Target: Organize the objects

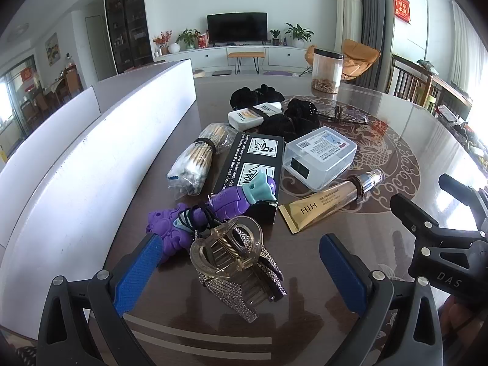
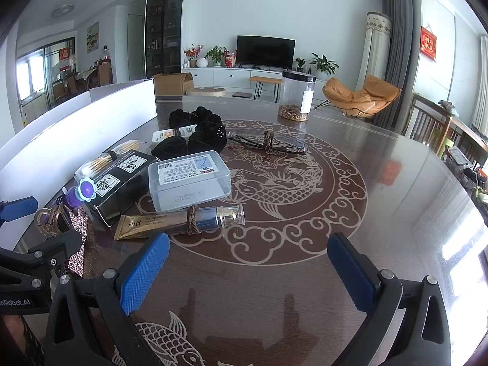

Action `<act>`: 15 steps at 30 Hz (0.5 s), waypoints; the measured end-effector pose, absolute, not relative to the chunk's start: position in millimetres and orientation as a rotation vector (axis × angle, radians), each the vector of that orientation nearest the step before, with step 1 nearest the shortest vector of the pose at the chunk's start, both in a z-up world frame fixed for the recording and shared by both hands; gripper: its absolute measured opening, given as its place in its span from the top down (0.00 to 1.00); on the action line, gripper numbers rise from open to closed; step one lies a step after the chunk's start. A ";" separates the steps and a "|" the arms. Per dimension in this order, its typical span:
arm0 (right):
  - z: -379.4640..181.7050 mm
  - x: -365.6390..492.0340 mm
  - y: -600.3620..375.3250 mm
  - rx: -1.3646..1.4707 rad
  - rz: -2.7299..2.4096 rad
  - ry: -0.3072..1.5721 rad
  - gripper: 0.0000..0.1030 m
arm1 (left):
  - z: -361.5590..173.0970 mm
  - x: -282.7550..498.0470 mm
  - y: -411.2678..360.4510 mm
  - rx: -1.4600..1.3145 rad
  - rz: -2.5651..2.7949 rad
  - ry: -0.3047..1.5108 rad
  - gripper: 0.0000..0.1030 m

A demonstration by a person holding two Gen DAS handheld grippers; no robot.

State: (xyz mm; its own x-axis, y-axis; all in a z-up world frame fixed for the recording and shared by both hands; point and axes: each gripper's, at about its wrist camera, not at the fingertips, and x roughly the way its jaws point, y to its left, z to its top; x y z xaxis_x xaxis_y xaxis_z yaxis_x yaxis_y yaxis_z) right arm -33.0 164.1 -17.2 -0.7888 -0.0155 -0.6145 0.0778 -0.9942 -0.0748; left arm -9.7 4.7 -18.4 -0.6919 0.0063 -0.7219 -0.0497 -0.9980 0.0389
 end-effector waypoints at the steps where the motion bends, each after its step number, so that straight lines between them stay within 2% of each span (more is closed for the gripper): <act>1: -17.0 -32.9 164.0 1.003 -2.921 0.149 0.00 | -18.5 -9.7 4.7 -1.220 2.861 0.086 0.00; 15: -17.6 -33.6 163.9 1.007 -2.924 0.146 0.00 | -21.1 -10.1 5.0 -1.241 2.851 0.091 0.00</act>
State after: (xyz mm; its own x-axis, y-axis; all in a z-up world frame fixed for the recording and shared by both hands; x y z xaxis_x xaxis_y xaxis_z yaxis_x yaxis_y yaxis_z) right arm -33.6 163.9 -17.6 -0.7874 -0.0120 -0.6164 0.0732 -0.9946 -0.0742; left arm -10.1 5.0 -21.1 -0.6812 0.0055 -0.7320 -0.0519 -0.9978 0.0409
